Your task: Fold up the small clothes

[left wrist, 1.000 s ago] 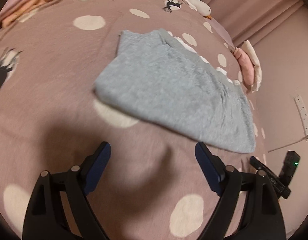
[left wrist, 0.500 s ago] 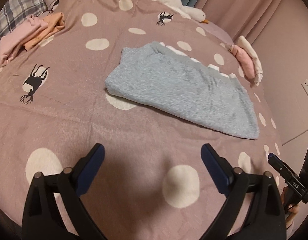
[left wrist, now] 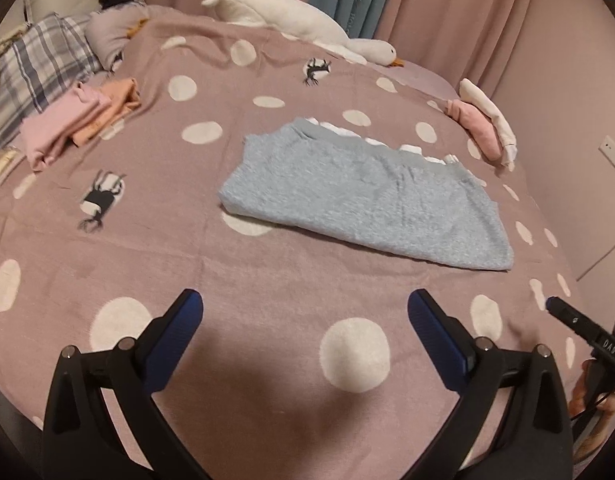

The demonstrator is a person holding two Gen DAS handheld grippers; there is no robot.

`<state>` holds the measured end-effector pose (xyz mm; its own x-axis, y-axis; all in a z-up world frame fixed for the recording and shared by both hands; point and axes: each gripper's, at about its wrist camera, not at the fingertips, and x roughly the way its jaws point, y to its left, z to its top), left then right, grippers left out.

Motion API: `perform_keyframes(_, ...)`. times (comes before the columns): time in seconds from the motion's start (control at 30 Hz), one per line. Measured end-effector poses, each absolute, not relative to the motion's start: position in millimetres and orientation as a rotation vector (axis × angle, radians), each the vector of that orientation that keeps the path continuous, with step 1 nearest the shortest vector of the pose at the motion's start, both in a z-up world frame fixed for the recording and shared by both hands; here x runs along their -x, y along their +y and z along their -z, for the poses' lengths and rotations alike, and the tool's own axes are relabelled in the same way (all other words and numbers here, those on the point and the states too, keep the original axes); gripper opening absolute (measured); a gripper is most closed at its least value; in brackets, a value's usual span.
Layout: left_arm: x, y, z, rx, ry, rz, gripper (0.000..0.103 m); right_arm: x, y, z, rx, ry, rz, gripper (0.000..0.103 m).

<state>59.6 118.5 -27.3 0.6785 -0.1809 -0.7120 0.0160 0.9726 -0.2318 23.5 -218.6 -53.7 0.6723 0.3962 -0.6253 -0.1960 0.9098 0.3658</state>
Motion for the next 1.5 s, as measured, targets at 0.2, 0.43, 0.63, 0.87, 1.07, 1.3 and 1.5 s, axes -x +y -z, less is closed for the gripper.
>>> perform_keyframes(0.2,-66,130,34,0.234,0.810,0.087,0.102,-29,-241,65,-0.386,0.757,-0.290,0.071)
perform_keyframes(0.43,-94,152,54,0.252,0.834,0.028,0.102,-46,-261,85,-0.484,0.748,-0.218,0.071)
perform_keyframes(0.63,-122,165,70,0.247,0.853,-0.025,0.102,-63,-257,88,-0.438,0.770,-0.180,0.070)
perform_keyframes(0.87,-157,171,83,0.252,0.888,-0.028,0.102,-91,-261,93,-0.368,0.797,-0.056,0.070)
perform_keyframes(1.07,-176,157,67,0.257,0.825,0.062,0.102,-104,-247,89,-0.360,0.743,-0.147,0.070)
perform_keyframes(1.3,-210,118,80,0.161,0.866,0.193,0.102,-135,-225,97,-0.331,0.782,-0.192,0.070)
perform_keyframes(1.5,-226,119,103,0.107,0.925,0.156,0.102,-143,-235,109,-0.328,0.839,-0.191,0.065)
